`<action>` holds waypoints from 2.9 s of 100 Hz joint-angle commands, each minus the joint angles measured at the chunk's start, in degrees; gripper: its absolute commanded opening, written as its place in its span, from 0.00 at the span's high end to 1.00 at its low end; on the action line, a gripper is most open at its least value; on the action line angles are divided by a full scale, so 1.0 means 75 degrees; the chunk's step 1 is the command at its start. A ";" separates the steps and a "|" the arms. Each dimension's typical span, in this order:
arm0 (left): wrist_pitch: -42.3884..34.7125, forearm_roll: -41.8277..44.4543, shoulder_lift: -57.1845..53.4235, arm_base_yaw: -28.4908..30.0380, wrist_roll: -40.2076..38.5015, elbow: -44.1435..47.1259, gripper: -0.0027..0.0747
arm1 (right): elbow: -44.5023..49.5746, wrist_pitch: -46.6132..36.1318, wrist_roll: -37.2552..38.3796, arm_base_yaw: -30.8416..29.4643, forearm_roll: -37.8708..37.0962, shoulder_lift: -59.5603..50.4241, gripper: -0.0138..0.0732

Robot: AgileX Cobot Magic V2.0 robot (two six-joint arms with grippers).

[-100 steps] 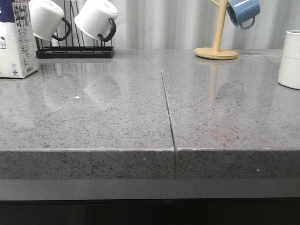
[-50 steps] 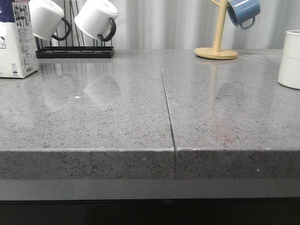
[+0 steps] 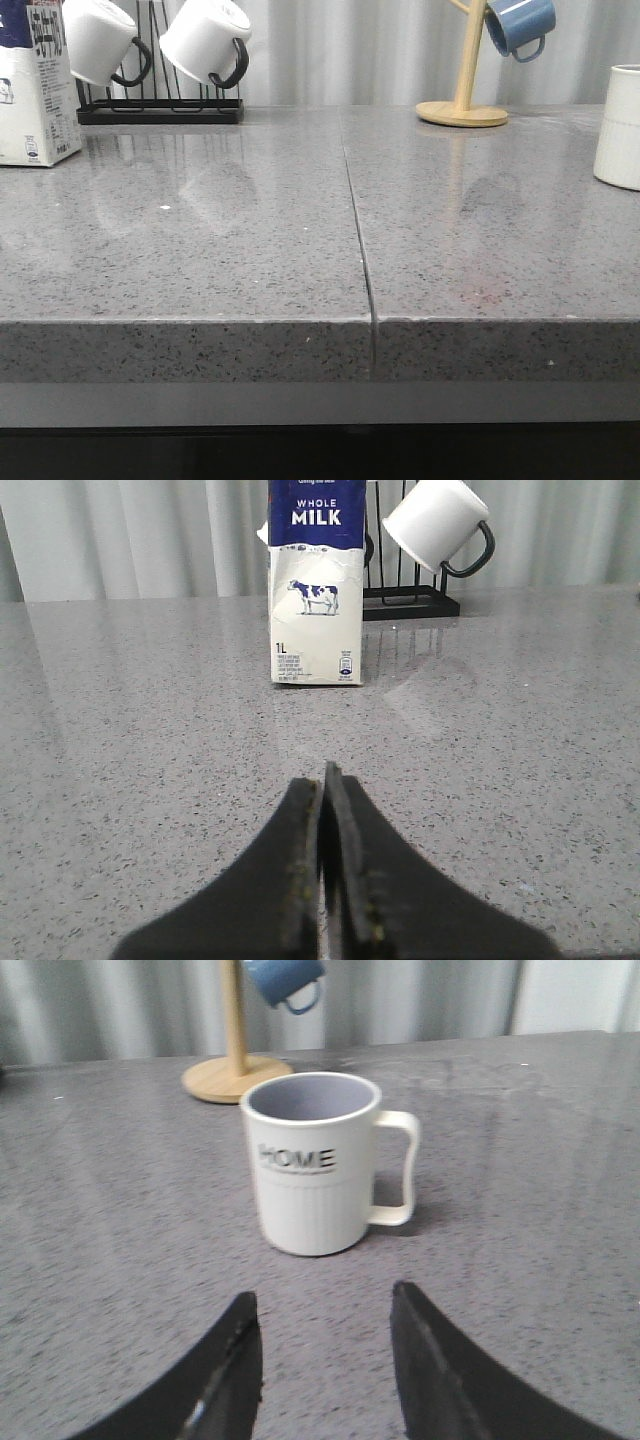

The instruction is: Place milk next to cup

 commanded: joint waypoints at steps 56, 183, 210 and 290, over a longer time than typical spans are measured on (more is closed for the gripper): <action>-0.0588 -0.0082 -0.0234 0.0003 -0.0029 0.0340 0.99 | -0.1370 -0.3264 -0.0091 -0.0568 0.0037 0.4352 0.46; -0.0588 -0.0082 -0.0234 0.0003 -0.0029 0.0340 0.99 | -0.3763 -0.4937 -0.0091 -0.0735 0.0269 0.8430 0.85; -0.0588 -0.0082 -0.0234 0.0003 -0.0029 0.0340 0.99 | -0.3763 -0.4916 -0.0091 -0.0727 0.0269 0.8402 0.92; -0.0588 -0.0082 -0.0234 0.0003 -0.0029 0.0340 0.99 | -0.5544 -0.4326 -0.0027 0.3153 0.0269 0.9012 0.92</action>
